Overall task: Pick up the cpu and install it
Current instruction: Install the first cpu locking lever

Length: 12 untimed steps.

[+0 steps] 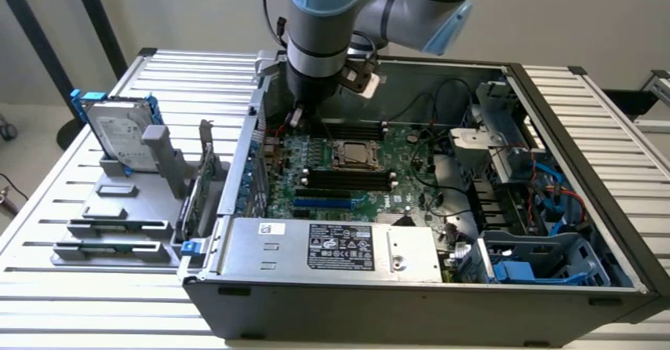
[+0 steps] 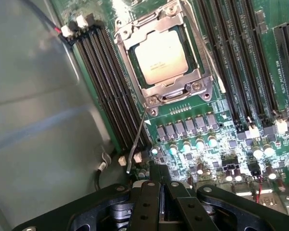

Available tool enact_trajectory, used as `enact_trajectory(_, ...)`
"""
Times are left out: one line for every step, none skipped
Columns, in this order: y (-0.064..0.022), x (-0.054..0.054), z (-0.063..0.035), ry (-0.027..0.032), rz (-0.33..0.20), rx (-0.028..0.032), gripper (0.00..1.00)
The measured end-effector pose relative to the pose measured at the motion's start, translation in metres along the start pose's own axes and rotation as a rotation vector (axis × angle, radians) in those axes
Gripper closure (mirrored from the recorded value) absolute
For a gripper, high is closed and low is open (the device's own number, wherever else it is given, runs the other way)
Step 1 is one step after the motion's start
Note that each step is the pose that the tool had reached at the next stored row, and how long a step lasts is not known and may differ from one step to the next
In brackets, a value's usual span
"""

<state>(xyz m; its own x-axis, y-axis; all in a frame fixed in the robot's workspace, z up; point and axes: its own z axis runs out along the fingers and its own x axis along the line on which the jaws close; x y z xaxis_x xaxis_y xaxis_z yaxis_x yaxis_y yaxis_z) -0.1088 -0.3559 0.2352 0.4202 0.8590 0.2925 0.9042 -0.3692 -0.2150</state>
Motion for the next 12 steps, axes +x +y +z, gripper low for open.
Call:
enact_trajectory(0.0000,-0.0001,0.0002,0.0038,0.017,-0.0052,0.89)
enact_trajectory(0.0001,-0.0001,0.0004,0.0077,0.034,-0.0105,0.89)
enact_trajectory(0.0001,-0.0002,0.0006,0.0118,0.051,-0.0162,0.89)
enact_trajectory(0.0002,-0.0002,0.0007,0.0156,0.068,-0.0214,0.89)
enact_trajectory(0.0002,-0.0002,0.0008,0.0197,0.084,-0.0263,0.89)
enact_trajectory(0.0002,-0.0003,0.0009,0.0240,0.098,-0.0302,0.89)
enact_trajectory(0.0002,-0.0003,0.0009,0.0287,0.112,-0.0337,0.89)
enact_trajectory(0.0002,-0.0003,0.0009,0.0338,0.125,-0.0367,0.89)
enact_trajectory(0.0002,-0.0003,0.0009,0.0390,0.136,-0.0391,0.89)
enact_trajectory(0.0002,-0.0003,0.0009,0.0444,0.148,-0.0414,0.89)
enact_trajectory(0.0000,-0.0003,0.0008,0.0492,0.158,-0.0432,0.89)
enact_trajectory(-0.0002,-0.0003,0.0004,0.0536,0.166,-0.0435,0.89)
